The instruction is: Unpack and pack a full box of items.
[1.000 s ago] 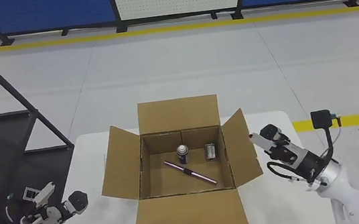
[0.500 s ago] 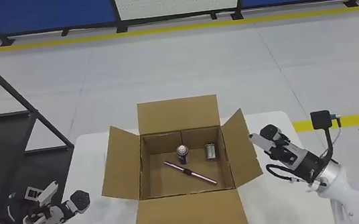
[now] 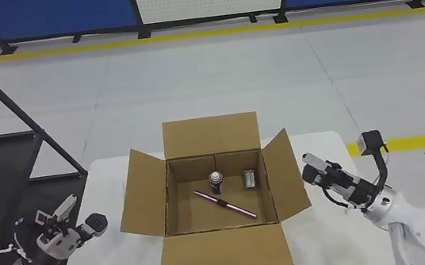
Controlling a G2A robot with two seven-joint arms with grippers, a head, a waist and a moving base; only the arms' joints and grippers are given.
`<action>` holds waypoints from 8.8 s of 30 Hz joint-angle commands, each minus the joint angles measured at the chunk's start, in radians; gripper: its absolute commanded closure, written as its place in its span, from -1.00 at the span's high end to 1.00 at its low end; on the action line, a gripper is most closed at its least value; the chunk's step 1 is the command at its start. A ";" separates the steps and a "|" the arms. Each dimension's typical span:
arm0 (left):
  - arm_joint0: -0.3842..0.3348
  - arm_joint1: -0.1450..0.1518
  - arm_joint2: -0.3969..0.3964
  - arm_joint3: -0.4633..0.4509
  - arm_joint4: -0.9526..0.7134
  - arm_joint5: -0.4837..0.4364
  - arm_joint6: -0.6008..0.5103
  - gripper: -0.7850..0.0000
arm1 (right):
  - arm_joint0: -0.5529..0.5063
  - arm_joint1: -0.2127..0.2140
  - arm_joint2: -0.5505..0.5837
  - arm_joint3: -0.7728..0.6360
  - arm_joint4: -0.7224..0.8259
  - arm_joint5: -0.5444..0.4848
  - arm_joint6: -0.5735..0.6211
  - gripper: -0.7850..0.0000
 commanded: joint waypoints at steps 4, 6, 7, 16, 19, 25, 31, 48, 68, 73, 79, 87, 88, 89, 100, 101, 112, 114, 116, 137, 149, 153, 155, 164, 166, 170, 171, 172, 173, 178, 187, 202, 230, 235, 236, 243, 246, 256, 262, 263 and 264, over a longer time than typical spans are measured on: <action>-0.002 0.004 0.007 0.008 -0.011 -0.017 -0.021 1.00 | 0.011 0.010 -0.028 0.015 0.034 -0.017 0.040 1.00; -0.001 0.006 0.008 0.009 -0.015 -0.024 -0.020 1.00 | 0.014 0.014 -0.046 0.013 0.040 -0.023 0.047 1.00; -0.001 0.006 0.010 0.008 -0.020 -0.027 -0.020 1.00 | 0.015 0.016 -0.056 0.010 0.042 -0.028 0.053 1.00; -0.006 0.009 0.037 -0.004 -0.035 -0.034 0.004 1.00 | 0.039 0.023 -0.175 0.022 0.017 -0.043 -0.007 1.00; -0.014 0.010 0.050 -0.006 -0.039 -0.032 0.025 1.00 | 0.052 0.021 -0.239 0.041 -0.023 -0.047 -0.056 1.00; -0.034 0.010 0.082 -0.014 -0.046 -0.026 0.073 1.00 | 0.069 0.017 -0.353 0.077 -0.114 -0.048 -0.164 1.00; -0.050 0.010 0.124 -0.028 -0.039 -0.023 0.081 1.00 | 0.075 0.018 -0.393 0.105 -0.102 -0.090 -0.209 1.00; -0.124 0.011 0.269 -0.041 0.010 -0.001 0.097 1.00 | 0.096 0.031 -0.443 0.208 -0.156 -0.130 -0.259 1.00; -0.188 0.009 0.408 -0.022 0.063 0.019 0.074 1.00 | 0.083 0.038 -0.452 0.197 -0.164 -0.137 -0.269 1.00; -0.201 0.009 0.439 -0.022 0.082 0.026 0.073 1.00 | 0.092 0.038 -0.481 0.209 -0.155 -0.154 -0.283 1.00; -0.216 0.008 0.487 -0.029 0.127 0.048 0.077 1.00 | 0.117 0.037 -0.506 0.230 -0.146 -0.170 -0.299 1.00; -0.236 0.004 0.548 -0.039 0.169 0.078 0.109 1.00 | 0.144 0.041 -0.514 0.270 -0.123 -0.142 -0.270 1.00; -0.239 0.004 0.554 -0.038 0.173 0.082 0.113 1.00 | 0.146 0.042 -0.515 0.274 -0.120 -0.138 -0.265 1.00; -0.243 0.003 0.559 -0.037 0.176 0.086 0.117 1.00 | 0.147 0.042 -0.516 0.277 -0.120 -0.136 -0.263 1.00; -0.261 0.000 0.600 -0.024 0.216 0.132 0.170 1.00 | 0.157 0.049 -0.537 0.294 -0.116 -0.137 -0.230 1.00; -0.262 0.000 0.603 -0.023 0.222 0.137 0.175 1.00 | 0.158 0.050 -0.538 0.295 -0.115 -0.138 -0.230 1.00; -0.265 -0.002 0.627 -0.017 0.252 0.169 0.207 1.00 | 0.155 0.056 -0.548 0.293 -0.103 -0.152 -0.234 1.00; -0.265 -0.002 0.630 -0.015 0.254 0.169 0.210 1.00 | 0.153 0.058 -0.548 0.290 -0.101 -0.153 -0.235 1.00; -0.265 -0.002 0.631 -0.014 0.256 0.173 0.213 1.00 | 0.150 0.059 -0.548 0.287 -0.100 -0.153 -0.235 1.00; -0.240 0.001 0.592 -0.050 0.199 0.129 0.201 1.00 | 0.162 0.068 -0.557 0.272 -0.070 -0.085 -0.244 1.00; -0.177 0.013 0.438 -0.157 0.061 0.079 0.191 1.00 | 0.161 0.073 -0.564 0.235 -0.057 -0.115 -0.259 1.00; -0.149 0.018 0.357 -0.184 0.000 0.059 0.197 1.00 | 0.171 0.073 -0.575 0.230 -0.030 -0.128 -0.247 1.00; -0.127 0.020 0.304 -0.190 -0.039 0.039 0.205 1.00 | 0.180 0.071 -0.586 0.227 -0.004 -0.136 -0.230 1.00; 0.017 0.035 0.029 -0.140 -0.131 -0.010 0.202 1.00 | 0.240 0.061 -0.642 0.246 0.025 -0.117 -0.218 1.00; 0.053 0.037 -0.027 -0.121 -0.141 -0.019 0.201 1.00 | 0.240 0.061 -0.642 0.246 0.025 -0.117 -0.218 1.00; 0.120 0.040 -0.109 -0.083 -0.139 -0.024 0.193 1.00 | 0.240 0.061 -0.642 0.246 0.025 -0.117 -0.218 1.00; 0.132 0.041 -0.121 -0.074 -0.132 -0.017 0.191 1.00 | 0.240 0.061 -0.642 0.246 0.025 -0.117 -0.218 1.00; 0.141 0.043 -0.127 -0.064 -0.120 -0.006 0.187 1.00 | 0.240 0.061 -0.642 0.246 0.025 -0.117 -0.218 1.00; 0.143 0.044 -0.128 -0.056 -0.117 0.005 0.179 1.00 | 0.228 0.060 -0.644 0.242 0.034 -0.118 -0.235 1.00; 0.119 0.051 -0.107 -0.038 -0.125 0.076 0.117 1.00 | 0.252 0.046 -0.710 0.272 0.062 -0.091 -0.256 1.00; 0.123 0.051 -0.100 -0.038 -0.124 0.078 0.132 1.00 | 0.337 0.016 -0.816 0.367 0.089 -0.081 -0.253 1.00; 0.097 0.049 0.063 -0.058 0.001 0.092 0.223 1.00 | 0.349 -0.001 -0.827 0.425 0.099 -0.029 -0.351 1.00; 0.007 0.028 0.240 0.041 -0.104 0.252 0.408 1.00 | 0.350 -0.003 -0.799 0.445 0.095 -0.057 -0.298 1.00; -0.010 0.019 0.320 0.064 -0.011 0.182 0.496 1.00 | 0.352 -0.003 -0.795 0.453 0.096 -0.058 -0.292 1.00; -0.016 0.017 0.336 0.074 -0.006 0.171 0.503 1.00 | 0.353 -0.003 -0.794 0.455 0.096 -0.059 -0.292 1.00; -0.072 -0.003 0.435 0.149 0.015 0.075 0.540 1.00 | 0.355 -0.005 -0.794 0.464 0.102 -0.063 -0.290 1.00; -0.072 -0.003 0.435 0.149 0.015 0.075 0.540 1.00 | 0.355 -0.005 -0.793 0.466 0.101 -0.066 -0.287 1.00; -0.062 -0.005 0.440 0.145 0.050 0.043 0.590 1.00 | 0.356 -0.006 -0.788 0.480 0.105 -0.073 -0.274 1.00; -0.037 -0.022 0.488 0.161 0.084 -0.130 0.670 1.00 | 0.362 -0.008 -0.788 0.495 0.112 -0.080 -0.273 1.00; -0.036 -0.024 0.494 0.167 0.085 -0.155 0.666 1.00 | 0.364 -0.009 -0.788 0.499 0.113 -0.080 -0.272 1.00; -0.034 -0.026 0.498 0.170 0.084 -0.182 0.654 1.00 | 0.365 -0.009 -0.788 0.501 0.113 -0.080 -0.272 1.00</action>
